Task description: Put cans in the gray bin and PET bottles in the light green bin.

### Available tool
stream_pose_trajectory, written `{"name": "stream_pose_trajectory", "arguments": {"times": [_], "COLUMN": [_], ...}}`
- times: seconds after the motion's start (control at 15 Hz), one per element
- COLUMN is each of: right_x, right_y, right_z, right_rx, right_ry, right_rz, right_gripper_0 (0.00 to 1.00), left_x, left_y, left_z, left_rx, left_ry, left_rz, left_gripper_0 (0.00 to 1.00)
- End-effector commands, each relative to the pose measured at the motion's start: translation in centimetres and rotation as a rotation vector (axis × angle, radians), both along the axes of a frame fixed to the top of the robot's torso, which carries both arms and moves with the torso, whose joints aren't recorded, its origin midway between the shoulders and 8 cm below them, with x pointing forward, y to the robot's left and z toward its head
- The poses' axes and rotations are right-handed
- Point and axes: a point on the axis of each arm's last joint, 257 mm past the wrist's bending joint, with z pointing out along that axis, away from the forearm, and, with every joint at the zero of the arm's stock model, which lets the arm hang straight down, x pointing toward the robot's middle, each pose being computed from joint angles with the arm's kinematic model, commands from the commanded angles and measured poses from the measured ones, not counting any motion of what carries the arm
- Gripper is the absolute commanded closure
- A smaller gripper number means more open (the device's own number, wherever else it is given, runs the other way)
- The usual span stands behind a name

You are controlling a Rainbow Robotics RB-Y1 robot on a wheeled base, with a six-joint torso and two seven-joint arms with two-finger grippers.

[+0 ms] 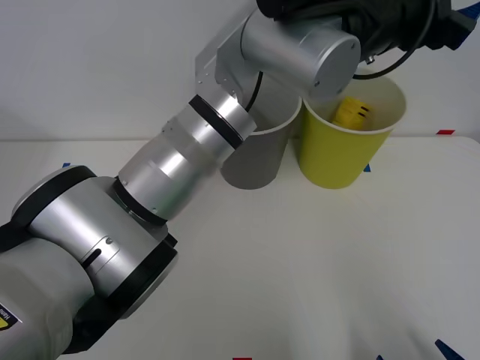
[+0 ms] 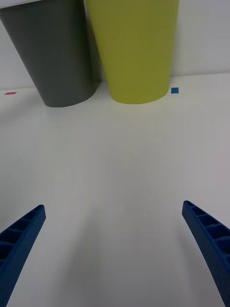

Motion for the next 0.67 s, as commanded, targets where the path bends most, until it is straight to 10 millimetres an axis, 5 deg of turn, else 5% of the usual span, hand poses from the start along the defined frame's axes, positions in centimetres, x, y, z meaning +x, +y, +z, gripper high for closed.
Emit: {"name": "stream_pose_trajectory", "arguments": {"times": [0.07, 0.4, 0.67], "right_x": [0.0, 0.0, 0.0], "right_y": [0.0, 0.0, 0.0], "right_z": [0.0, 0.0, 0.0], "right_rx": [0.0, 0.0, 0.0], "right_ry": [0.0, 0.0, 0.0], "right_rz": [0.0, 0.0, 0.0], "right_gripper_0": [0.01, 0.01, 0.01], "left_x": [-2.1, -4.1, -4.7], "left_y": [7.6, 18.2, 27.5], "left_z": [0.6, -2.0, -6.8], "left_rx": [0.073, 0.113, 0.106], "left_ry": [-0.043, -0.012, 0.042], "left_rz": [0.106, 0.239, 0.372], "left_gripper_0": [0.0, 0.0, 0.0]}}
